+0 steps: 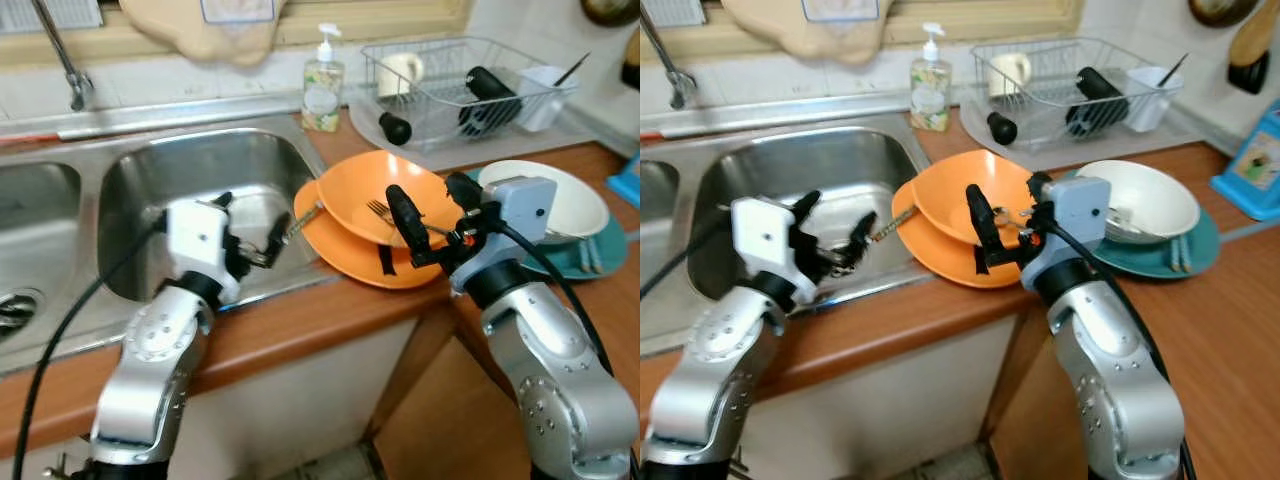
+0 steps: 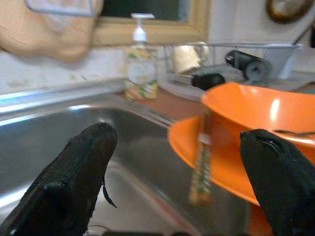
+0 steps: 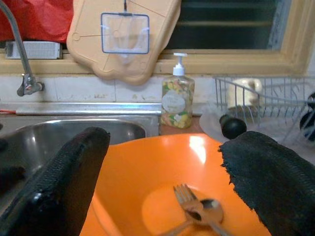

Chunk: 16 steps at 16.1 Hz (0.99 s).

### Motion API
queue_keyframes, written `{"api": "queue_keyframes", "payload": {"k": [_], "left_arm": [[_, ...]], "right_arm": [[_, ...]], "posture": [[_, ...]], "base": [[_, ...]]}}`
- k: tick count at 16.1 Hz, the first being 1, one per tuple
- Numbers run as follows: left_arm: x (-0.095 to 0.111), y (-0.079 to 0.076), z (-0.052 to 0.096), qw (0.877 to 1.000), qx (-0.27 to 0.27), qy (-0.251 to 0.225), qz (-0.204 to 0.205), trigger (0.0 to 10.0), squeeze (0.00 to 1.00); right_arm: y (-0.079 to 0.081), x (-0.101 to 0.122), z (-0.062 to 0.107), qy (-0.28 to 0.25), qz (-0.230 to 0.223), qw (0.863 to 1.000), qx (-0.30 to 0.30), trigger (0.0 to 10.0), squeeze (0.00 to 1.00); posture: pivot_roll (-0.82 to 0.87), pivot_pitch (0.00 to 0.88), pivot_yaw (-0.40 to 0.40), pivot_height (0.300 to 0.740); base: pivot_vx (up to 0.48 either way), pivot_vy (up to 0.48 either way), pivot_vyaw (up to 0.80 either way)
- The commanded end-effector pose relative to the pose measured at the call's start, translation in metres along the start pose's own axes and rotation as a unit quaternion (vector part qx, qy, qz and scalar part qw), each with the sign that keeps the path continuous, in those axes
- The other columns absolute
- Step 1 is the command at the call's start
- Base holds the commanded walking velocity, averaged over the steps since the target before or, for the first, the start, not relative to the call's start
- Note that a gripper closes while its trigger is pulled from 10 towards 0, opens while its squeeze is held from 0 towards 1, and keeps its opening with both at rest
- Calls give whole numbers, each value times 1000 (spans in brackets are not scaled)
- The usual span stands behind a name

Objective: Kitchen organization

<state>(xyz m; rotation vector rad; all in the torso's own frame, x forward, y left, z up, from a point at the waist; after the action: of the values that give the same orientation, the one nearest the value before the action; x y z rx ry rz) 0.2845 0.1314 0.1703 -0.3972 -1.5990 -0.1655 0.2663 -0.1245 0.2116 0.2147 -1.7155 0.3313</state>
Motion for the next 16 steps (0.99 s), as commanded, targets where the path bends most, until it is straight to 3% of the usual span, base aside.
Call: {"api": "queue_keyframes", "payload": {"k": [1,3,4,5,7,8,9,11,13,16], "left_arm": [[7,0,-8,1000,-13,-9,11,10000,0],[9,7,-10,1000,-18,-7,8,10000,0],[11,13,-10,1000,-17,-8,2,10000,949],[13,17,-7,999,-37,-7,5,10000,1000],[7,17,-1,997,-73,27,-3,10000,1000],[6,16,0,995,-91,33,1,10000,388],[5,15,2,992,-117,38,2,10000,0],[1,14,8,987,-150,54,-12,10000,0],[4,16,10,985,-159,43,-55,10000,0],[-3,17,10,976,-198,65,-64,10000,0]], "right_arm": [[-3,2,-6,-12,-22,1000,7,10000,0],[-2,5,-8,-21,-26,999,20,10000,0],[0,7,-7,-23,-15,998,49,10000,0],[2,10,-3,-25,10,996,90,10000,0],[0,15,5,-28,40,989,137,10000,0],[-3,18,9,-27,50,988,147,10000,0],[-7,21,16,-24,60,985,162,10000,0],[-8,20,30,-7,66,977,202,10000,0],[-8,18,47,15,75,969,235,10000,0],[-2,12,73,58,77,955,282,10000,0]], "posture": [[-68,0,-46,740],[-55,0,-63,740],[-53,0,-61,740],[-56,0,-58,740],[-66,0,-16,740],[-79,0,-8,740],[-78,0,-3,740],[-74,0,6,740],[-75,0,30,740],[-87,0,54,740]], "base": [[0,0,0],[0,0,0],[0,0,0],[0,0,0],[0,0,0],[0,0,0],[0,0,0],[0,0,0],[0,0,0],[0,0,0]]}}
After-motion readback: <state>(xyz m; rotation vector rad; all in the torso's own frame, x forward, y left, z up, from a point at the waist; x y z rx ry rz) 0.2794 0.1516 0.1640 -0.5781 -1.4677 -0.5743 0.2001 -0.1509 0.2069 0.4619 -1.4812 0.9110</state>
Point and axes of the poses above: a point about 5 cm out from each wrist's last joint towards the gripper, its own z axis pointing back from the gripper into the wrist, its own x axis along the axis of the wrist's last joint, y = z × x, the point moved 2 cm from there along -z, pointing out of the wrist towards the gripper, and after that the axes turned 11 degrees about z, right-handed, at the moved point
